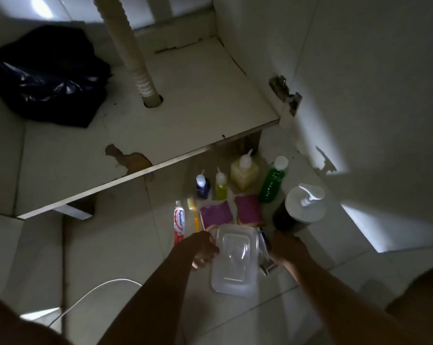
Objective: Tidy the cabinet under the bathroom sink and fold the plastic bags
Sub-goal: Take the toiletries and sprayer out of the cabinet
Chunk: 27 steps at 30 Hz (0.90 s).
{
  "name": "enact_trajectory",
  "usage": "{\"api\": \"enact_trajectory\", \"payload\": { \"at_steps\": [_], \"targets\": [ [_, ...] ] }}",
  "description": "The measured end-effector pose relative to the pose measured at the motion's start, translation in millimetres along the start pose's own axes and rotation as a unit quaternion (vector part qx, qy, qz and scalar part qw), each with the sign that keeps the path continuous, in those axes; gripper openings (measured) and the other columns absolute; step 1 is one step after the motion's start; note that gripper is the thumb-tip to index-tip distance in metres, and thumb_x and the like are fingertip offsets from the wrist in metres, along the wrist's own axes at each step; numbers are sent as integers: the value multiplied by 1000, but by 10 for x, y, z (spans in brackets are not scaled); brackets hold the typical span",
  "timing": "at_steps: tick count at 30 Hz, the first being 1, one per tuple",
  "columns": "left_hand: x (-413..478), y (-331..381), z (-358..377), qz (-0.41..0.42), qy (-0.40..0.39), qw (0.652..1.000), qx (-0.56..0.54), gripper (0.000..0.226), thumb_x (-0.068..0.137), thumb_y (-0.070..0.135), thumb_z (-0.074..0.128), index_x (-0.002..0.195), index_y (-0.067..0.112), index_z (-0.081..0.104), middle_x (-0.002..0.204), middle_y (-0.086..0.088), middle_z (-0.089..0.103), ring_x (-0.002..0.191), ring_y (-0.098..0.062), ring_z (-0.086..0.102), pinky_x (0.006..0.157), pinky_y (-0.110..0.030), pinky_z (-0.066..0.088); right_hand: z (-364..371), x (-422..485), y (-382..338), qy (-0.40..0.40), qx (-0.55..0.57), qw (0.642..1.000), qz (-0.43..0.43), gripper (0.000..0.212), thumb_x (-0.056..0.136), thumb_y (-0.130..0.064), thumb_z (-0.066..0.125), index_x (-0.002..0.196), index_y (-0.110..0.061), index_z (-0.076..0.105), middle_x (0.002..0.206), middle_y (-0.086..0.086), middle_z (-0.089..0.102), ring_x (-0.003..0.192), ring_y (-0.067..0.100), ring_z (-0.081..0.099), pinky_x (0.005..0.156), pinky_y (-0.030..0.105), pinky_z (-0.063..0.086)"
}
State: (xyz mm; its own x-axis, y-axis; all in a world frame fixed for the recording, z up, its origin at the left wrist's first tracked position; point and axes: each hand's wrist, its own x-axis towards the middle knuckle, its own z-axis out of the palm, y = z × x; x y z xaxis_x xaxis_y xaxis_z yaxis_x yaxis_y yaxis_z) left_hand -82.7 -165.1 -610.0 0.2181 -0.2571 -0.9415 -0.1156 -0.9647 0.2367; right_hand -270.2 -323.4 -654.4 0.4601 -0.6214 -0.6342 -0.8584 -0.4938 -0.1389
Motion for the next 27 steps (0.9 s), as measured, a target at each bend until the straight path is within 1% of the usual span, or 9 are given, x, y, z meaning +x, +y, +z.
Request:
{"api": "enact_trajectory", "payload": {
  "at_steps": [3, 7, 9, 12, 14, 18, 22, 24, 27],
  "targets": [
    [-6, -30, 11, 23, -9, 997, 72, 23, 97, 20, 58, 116, 8, 65, 108, -11, 72, 87, -24, 68, 82, -37, 58, -84, 72, 2, -48, 0, 999, -11, 39, 98, -41, 48, 126, -15, 58, 130, 11, 60, 119, 28, 59, 85, 33, 48],
    [-10, -67, -7, 22, 0, 998, 60, 28, 96, 28, 59, 116, 10, 66, 101, -8, 72, 76, -22, 66, 57, -26, 55, -118, 144, -15, -100, 13, 993, -53, 34, 94, -33, 49, 109, -9, 67, 118, 14, 65, 107, 29, 63, 69, 25, 40],
    [10, -81, -15, 20, -8, 998, 53, 30, 96, 33, 60, 115, 12, 67, 106, -8, 74, 82, -23, 70, 63, -29, 56, -121, 99, -53, -101, -6, 992, -69, 32, 95, -33, 46, 96, -11, 68, 110, 13, 66, 99, 27, 64, 71, 26, 41],
    [34, -101, 10, 22, -12, 998, 50, 31, 93, 39, 62, 112, 15, 68, 107, -8, 75, 96, -26, 73, 77, -37, 59, -76, 39, -83, -101, -32, 990, -88, 34, 93, -38, 48, 67, -18, 52, 84, 3, 58, 83, 21, 61, 65, 26, 41],
    [58, -106, 17, 23, -12, 998, 50, 31, 93, 40, 62, 111, 15, 69, 106, -7, 75, 97, -25, 73, 75, -35, 59, -49, 23, -79, -96, -30, 990, -96, 31, 93, -42, 48, 74, -19, 57, 88, 2, 64, 83, 19, 62, 64, 26, 41],
    [-53, -50, -36, 57, -3, 994, 89, 31, 95, 35, 61, 116, 14, 68, 110, -6, 74, 100, -22, 72, 67, -30, 58, -136, -69, -131, -50, -42, 992, -111, 31, 96, -39, 50, 113, -17, 64, 117, 5, 64, 102, 22, 63, 78, 29, 46],
    [-407, 150, -533, 107, 42, 991, 74, 34, 99, 26, 56, 129, 11, 59, 124, -10, 68, 111, -26, 68, 87, -39, 56, -586, -158, -543, 40, -15, 988, -150, 28, 94, -41, 50, 111, -22, 63, 105, 1, 67, 94, 20, 64, 77, 30, 50],
    [-658, 287, -924, 151, 121, 979, 71, 34, 96, 26, 59, 127, 12, 60, 119, -9, 70, 106, -25, 69, 82, -34, 57, -905, -213, -833, 67, 23, 985, -160, 24, 95, -39, 51, 107, -22, 62, 96, 1, 65, 86, 23, 64, 71, 31, 51],
    [-1127, 284, -1734, 210, 196, 958, 20, 21, 97, 25, 59, 114, 15, 66, 107, -7, 72, 93, -23, 71, 68, -26, 53, -1431, -294, -1481, 129, 35, 970, -202, 26, 95, -36, 53, 109, -18, 64, 101, 8, 65, 96, 28, 65, 76, 29, 47]
  ]
}}
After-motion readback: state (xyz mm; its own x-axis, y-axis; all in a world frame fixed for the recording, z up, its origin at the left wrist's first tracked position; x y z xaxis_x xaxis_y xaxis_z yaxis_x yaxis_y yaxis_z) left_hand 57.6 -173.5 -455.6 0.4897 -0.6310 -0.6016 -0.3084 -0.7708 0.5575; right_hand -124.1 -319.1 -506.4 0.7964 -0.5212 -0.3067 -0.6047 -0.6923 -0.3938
